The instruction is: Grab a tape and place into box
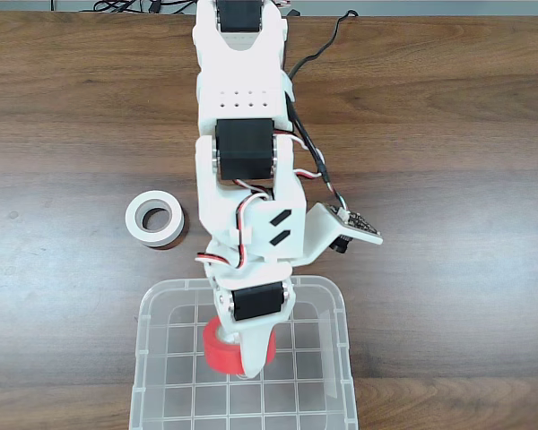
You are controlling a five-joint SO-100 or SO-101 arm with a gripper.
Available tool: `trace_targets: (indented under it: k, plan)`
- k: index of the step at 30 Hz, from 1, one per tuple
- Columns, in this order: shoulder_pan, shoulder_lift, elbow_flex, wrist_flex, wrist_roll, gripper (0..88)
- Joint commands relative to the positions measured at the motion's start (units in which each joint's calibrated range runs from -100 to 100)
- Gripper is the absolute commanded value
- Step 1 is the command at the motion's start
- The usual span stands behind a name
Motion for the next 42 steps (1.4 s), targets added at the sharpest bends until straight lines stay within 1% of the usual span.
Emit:
trace_targets:
  k: [1,3,9,17,20,23,25,29,31,35,39,42]
  plan:
    - [1.80,-2.61,-6.83,-0.76,-0.05,22.1]
    - [2.02,-2.61,-6.74,-0.76,-0.05,23.9]
    - [2.10,-2.53,-6.39,-0.50,-0.05,23.9]
    - [1.80,-2.85,-6.48,3.26,-0.11,23.9]
    - [1.44,-3.58,-7.26,8.83,-0.53,23.9]
    - [1.29,-6.23,-8.75,18.33,-0.74,23.5]
    - [1.22,-8.89,-9.10,23.55,-1.42,19.9]
    - [1.14,-15.40,-9.10,30.49,-3.53,7.1]
    - [0.34,-18.54,-9.10,33.83,-4.01,2.9]
    - [-2.51,-24.58,-9.02,40.25,-4.11,1.4]
    - [-4.12,-31.09,-7.97,40.68,-5.69,1.3]
    - [-4.20,-36.00,-4.72,40.68,-5.91,1.3]
